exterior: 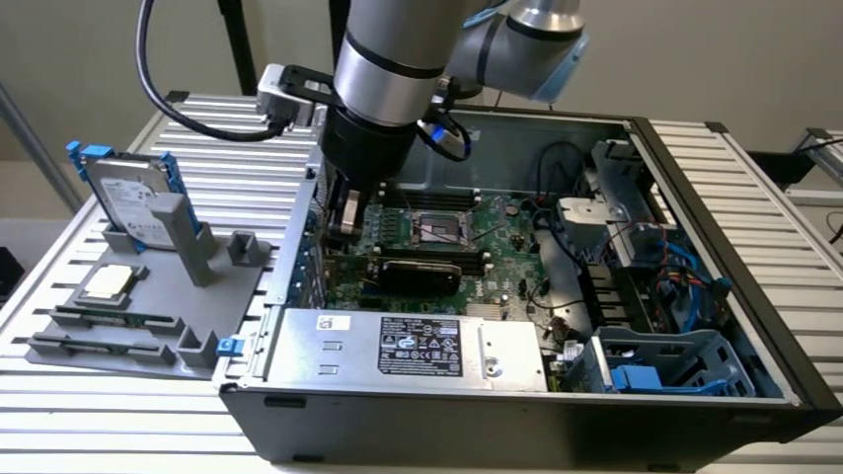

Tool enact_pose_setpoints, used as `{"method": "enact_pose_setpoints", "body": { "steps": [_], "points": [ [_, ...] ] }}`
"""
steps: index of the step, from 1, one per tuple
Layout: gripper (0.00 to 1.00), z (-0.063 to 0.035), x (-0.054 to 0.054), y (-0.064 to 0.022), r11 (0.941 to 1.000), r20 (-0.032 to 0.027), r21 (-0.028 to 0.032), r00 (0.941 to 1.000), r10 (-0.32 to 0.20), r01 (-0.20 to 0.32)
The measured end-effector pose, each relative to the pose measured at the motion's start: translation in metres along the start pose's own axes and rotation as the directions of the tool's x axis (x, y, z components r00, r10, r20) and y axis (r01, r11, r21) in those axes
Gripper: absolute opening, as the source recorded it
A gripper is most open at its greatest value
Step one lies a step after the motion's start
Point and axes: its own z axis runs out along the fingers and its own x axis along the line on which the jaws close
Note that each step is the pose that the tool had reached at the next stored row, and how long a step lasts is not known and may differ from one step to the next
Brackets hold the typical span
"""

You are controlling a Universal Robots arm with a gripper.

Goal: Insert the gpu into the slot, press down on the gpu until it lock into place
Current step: 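Press down on the gpu until it lock into place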

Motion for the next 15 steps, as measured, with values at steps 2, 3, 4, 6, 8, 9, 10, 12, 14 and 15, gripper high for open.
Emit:
{"method": "enact_pose_setpoints", "body": {
  "steps": [2,3,4,6,8,9,10,12,14,15],
  "points": [
    [0.11,-0.0025,-0.0001,-0.0004,1.0000,-0.0036,-0.0089,1.0000,0.001,-0.001],
    [0.11,-0.0025,-0.0001,-0.0005,0.9999,-0.0063,-0.0110,1.0000,0.002,-0.002],
    [0.11,-0.0026,0.0000,-0.0004,0.9999,-0.0098,-0.0120,0.9999,0.003,-0.004],
    [0.11,-0.0026,-0.0001,-0.0005,0.9999,-0.0192,-0.0121,0.9998,0.007,-0.007],
    [0.11,-0.0026,0.0000,-0.0006,0.9999,-0.0256,-0.0120,0.9996,0.010,-0.011],
    [0.11,-0.0027,0.0000,-0.0005,0.9998,-0.0258,-0.0121,0.9996,0.013,-0.013],
    [0.11,-0.0027,0.0000,-0.0005,0.9998,-0.0254,-0.0120,0.9995,0.016,-0.016],
    [0.11,-0.0027,-0.0001,-0.0004,0.9996,-0.0227,-0.0120,0.9994,0.027,-0.027],
    [0.11,-0.0027,-0.0001,-0.0004,0.9992,-0.0192,-0.0118,0.9991,0.039,-0.039],
    [0.11,-0.0027,-0.0001,-0.0005,0.9989,-0.0172,-0.0118,0.9988,0.046,-0.046]
  ]
}}
